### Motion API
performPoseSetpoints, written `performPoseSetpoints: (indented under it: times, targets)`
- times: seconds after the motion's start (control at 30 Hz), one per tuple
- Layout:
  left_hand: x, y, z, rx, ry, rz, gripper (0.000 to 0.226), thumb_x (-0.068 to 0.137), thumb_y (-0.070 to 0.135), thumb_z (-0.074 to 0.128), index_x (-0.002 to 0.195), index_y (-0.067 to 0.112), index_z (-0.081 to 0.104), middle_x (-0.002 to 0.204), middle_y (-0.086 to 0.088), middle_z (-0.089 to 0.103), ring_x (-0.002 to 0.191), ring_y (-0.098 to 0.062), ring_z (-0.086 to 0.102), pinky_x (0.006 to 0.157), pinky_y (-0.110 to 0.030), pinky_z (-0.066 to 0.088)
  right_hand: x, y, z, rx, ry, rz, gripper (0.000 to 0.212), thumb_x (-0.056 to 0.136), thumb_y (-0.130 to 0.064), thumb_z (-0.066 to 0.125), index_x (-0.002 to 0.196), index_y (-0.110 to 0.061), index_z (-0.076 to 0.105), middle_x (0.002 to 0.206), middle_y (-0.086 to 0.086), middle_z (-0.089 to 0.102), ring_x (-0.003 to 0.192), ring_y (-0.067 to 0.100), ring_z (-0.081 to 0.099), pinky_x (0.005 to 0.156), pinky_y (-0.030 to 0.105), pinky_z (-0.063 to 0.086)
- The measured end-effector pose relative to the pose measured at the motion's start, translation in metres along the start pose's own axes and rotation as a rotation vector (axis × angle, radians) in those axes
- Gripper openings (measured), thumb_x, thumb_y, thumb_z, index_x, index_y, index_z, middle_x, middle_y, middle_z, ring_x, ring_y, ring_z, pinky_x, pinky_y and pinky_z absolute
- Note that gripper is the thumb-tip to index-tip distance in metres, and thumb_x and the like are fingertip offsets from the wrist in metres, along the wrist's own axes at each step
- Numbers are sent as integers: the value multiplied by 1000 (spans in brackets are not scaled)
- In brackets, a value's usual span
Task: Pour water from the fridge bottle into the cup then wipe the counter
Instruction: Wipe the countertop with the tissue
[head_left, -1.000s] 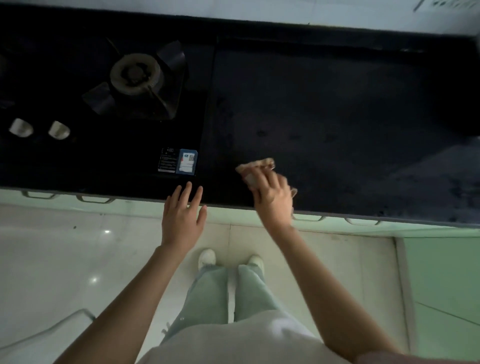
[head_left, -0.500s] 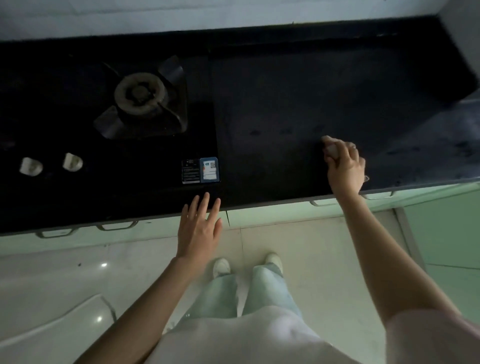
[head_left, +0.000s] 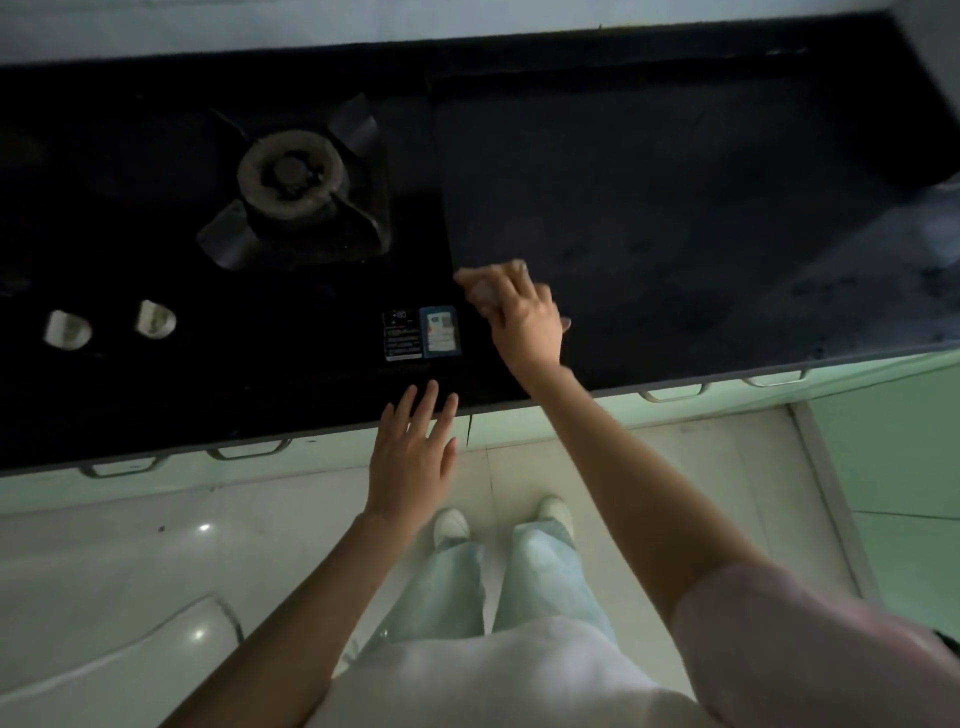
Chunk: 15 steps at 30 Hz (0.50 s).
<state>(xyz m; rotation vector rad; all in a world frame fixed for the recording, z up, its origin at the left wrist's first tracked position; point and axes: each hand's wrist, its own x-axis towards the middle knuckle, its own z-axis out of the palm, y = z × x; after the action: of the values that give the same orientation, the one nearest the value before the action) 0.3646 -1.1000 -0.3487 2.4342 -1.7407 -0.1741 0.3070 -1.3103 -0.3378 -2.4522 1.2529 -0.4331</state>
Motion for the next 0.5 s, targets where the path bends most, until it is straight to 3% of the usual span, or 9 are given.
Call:
performPoseSetpoints:
  times: [0.07,0.2,0.37,0.5]
  targets:
    - [0,-4,4,-23,20,6,48,91,23,58,137,12,52,144,-16,48,132,-39,45,106,-55,40,50,1,2,2,-48,24,38,88,-21,56,124,-31,53,133,5,50,104,36,52,82,50,49]
    - [-1,-4,4,-19,25,11,47,95,29,40,138,13,51,145,-15,47,132,-38,45,106,-54,39,92,4,1,-42,-151,21,41,91,-22,55,131,-32,49,137,2,46,114,33,48,90,49,46]
    - [1,1,-1,-10,-13,1,49,95,30,38,138,13,51,144,-16,48,132,-38,44,106,-54,39,-5,-3,-8,-43,24,-121,43,88,-14,57,130,-23,52,136,10,51,99,38,55,72,45,48]
    - [0,4,-6,-24,-48,-22,52,94,33,33,137,11,52,143,-17,49,133,-38,44,106,-54,39,-95,2,-9,-23,112,-122,40,86,-12,59,125,-17,60,122,5,62,95,33,58,69,41,51]
